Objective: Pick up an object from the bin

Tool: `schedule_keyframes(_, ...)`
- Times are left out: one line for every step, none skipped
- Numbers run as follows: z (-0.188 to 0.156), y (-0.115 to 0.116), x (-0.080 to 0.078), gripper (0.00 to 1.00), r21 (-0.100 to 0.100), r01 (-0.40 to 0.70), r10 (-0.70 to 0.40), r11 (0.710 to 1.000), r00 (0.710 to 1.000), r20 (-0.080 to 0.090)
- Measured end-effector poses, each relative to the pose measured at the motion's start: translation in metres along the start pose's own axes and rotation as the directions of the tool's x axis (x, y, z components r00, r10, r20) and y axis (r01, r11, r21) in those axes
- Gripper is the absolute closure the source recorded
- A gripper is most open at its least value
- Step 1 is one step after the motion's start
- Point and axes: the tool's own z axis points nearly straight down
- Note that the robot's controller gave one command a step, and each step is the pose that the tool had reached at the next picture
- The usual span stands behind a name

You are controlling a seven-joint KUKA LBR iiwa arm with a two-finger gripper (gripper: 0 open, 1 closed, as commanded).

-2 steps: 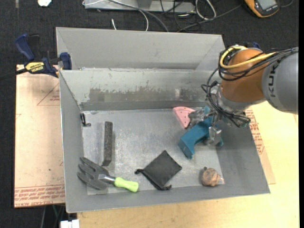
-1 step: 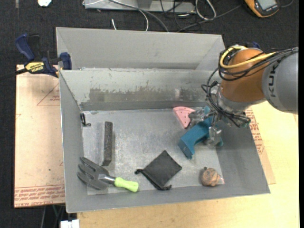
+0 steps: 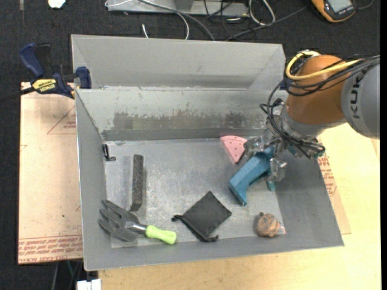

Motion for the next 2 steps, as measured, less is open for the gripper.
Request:
schedule_keyframes(-0.037, -0.002, -0.002, 1.0, 0.005, -0.001, 0.0, 1.0, 1.0, 0.004)
schedule_keyframes(-0.067, -0.002, -0.003, 1.0, 0.006, -0.002, 0.002, 1.0, 1.0, 0.006)
